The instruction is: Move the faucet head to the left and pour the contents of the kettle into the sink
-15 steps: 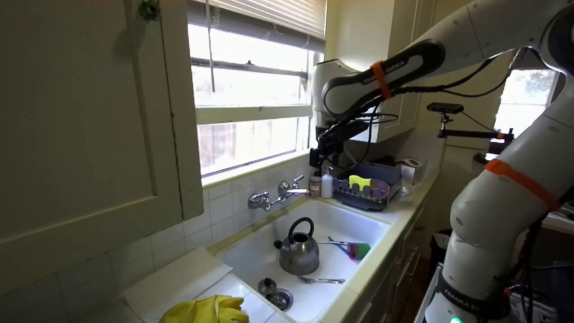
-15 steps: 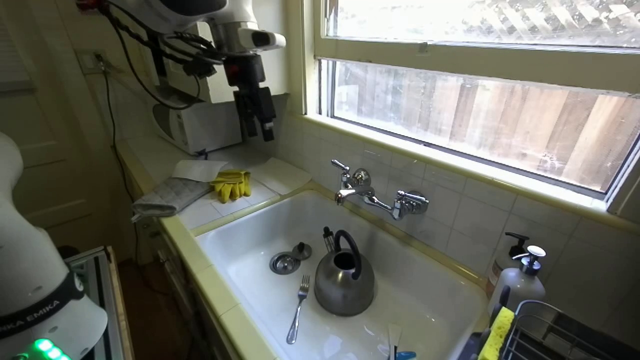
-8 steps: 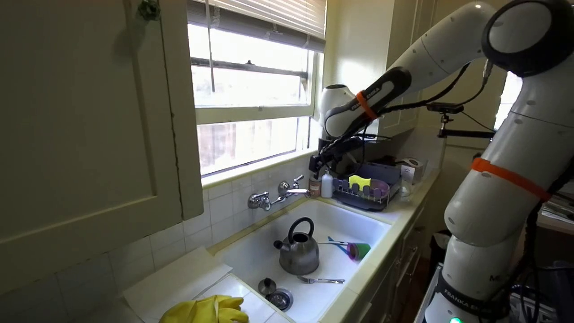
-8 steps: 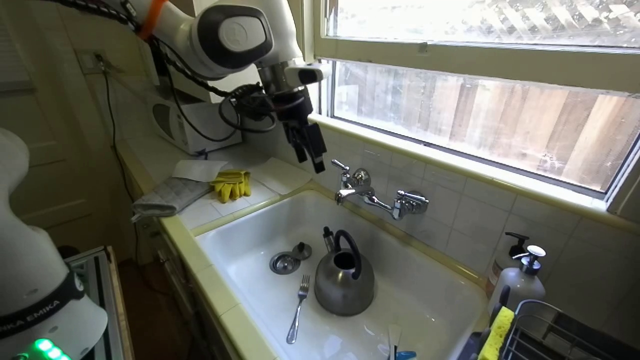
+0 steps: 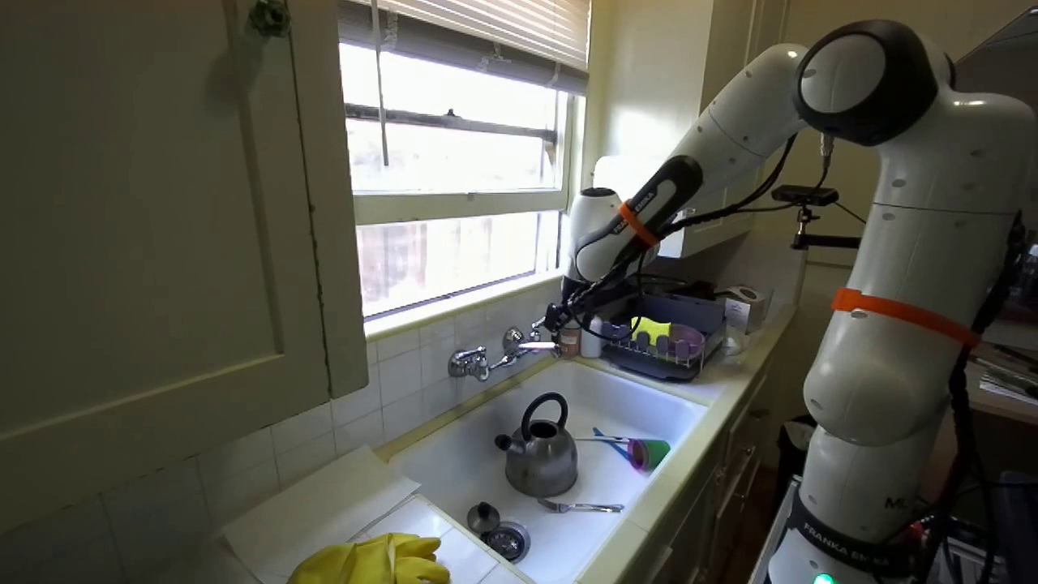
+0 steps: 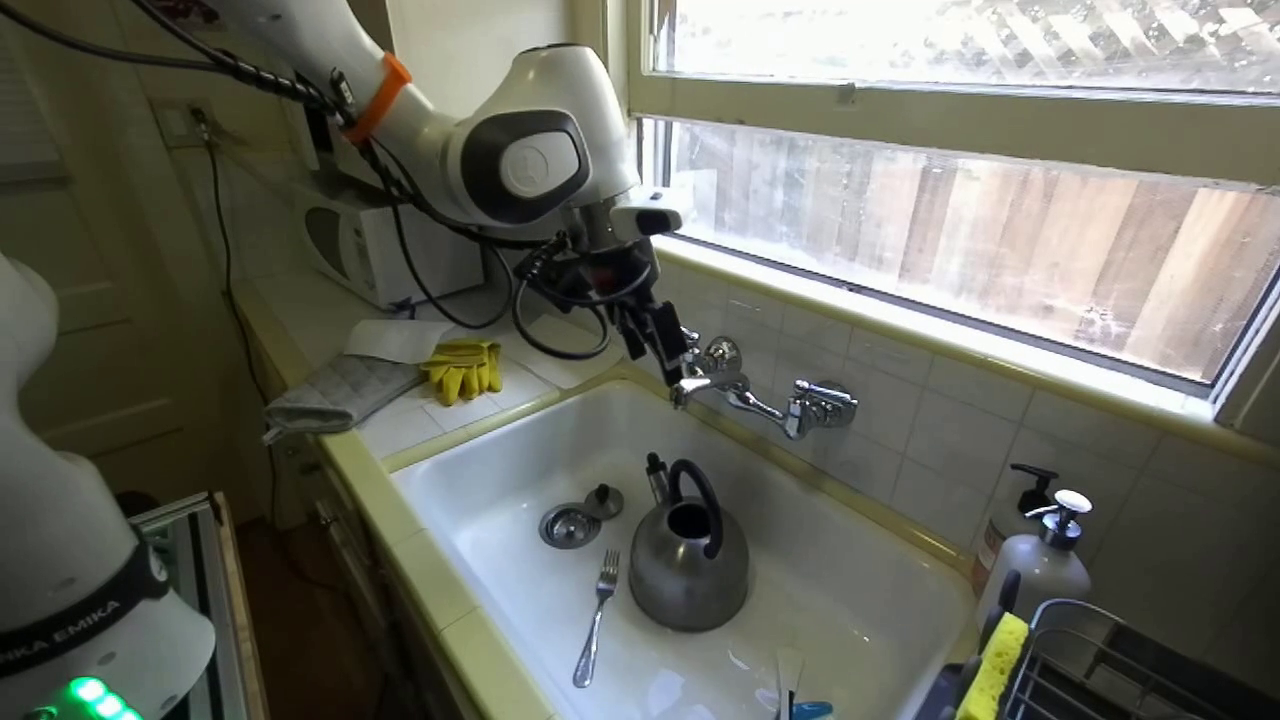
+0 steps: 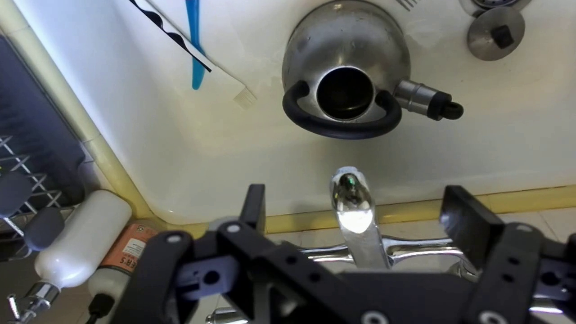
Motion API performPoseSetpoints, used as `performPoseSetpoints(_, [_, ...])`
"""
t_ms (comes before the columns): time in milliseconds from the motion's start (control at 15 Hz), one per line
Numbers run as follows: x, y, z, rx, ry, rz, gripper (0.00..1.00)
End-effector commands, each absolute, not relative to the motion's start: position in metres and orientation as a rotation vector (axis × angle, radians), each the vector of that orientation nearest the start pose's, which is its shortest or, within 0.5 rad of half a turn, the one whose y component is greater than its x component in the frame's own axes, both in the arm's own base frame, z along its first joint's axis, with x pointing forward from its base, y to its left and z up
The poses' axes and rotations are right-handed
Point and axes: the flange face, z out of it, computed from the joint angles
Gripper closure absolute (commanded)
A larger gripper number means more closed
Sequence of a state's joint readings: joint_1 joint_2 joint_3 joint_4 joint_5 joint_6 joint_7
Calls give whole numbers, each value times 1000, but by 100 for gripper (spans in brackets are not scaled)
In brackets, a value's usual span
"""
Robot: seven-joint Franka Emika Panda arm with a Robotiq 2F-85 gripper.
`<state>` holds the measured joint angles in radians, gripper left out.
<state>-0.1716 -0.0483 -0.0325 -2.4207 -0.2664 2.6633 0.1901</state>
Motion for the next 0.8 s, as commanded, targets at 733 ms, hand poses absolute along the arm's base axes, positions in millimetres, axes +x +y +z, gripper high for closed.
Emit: performPoseSetpoints(733, [541,-82,308,-3087,17,-631,0])
